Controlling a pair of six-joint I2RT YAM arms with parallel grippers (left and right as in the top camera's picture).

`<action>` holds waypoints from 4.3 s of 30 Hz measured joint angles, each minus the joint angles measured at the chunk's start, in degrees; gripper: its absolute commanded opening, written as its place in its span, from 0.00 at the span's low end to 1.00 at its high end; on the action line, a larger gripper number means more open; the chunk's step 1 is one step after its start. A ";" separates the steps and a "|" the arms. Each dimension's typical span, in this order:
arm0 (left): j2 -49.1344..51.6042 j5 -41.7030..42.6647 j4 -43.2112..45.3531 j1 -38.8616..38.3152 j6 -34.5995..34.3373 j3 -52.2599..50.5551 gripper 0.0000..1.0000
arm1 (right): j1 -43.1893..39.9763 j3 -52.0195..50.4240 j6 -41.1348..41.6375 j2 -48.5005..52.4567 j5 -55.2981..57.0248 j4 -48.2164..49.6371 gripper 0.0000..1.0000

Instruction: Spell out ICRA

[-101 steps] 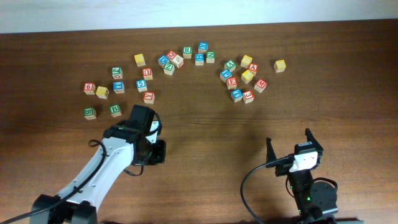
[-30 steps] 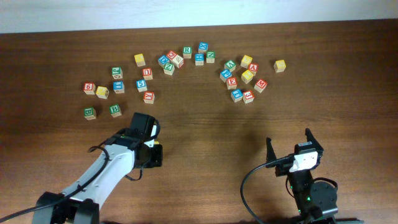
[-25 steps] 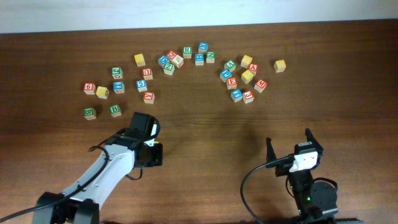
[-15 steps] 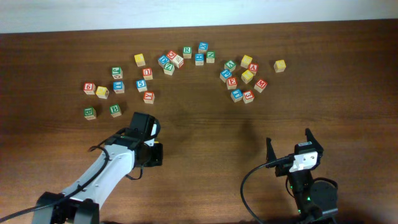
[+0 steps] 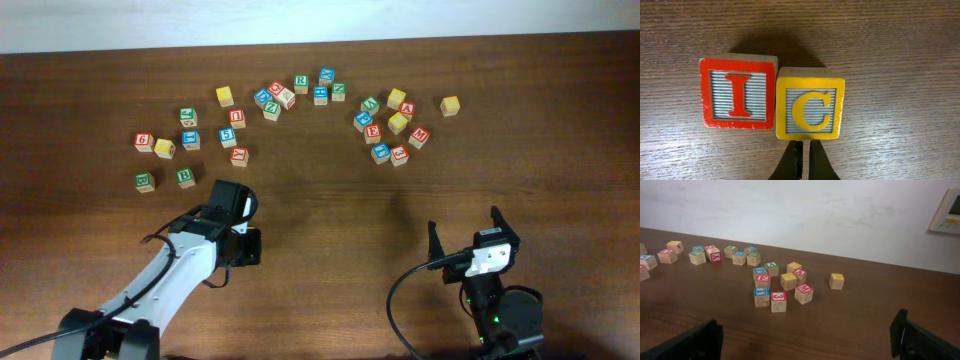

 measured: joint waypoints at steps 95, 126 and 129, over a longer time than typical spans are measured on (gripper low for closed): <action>6.75 -2.34 -4.96 -9.18 -7.74 14.21 0.00 | 0.00 0.00 -0.04 0.00 0.02 0.00 0.98; 13.11 -16.15 -2.36 -11.13 -7.78 14.10 0.00 | 0.00 0.00 -0.04 0.00 0.00 0.02 0.98; 13.11 -16.48 -2.36 -11.13 -7.82 14.10 0.00 | 0.00 0.00 0.00 0.00 0.00 0.00 0.98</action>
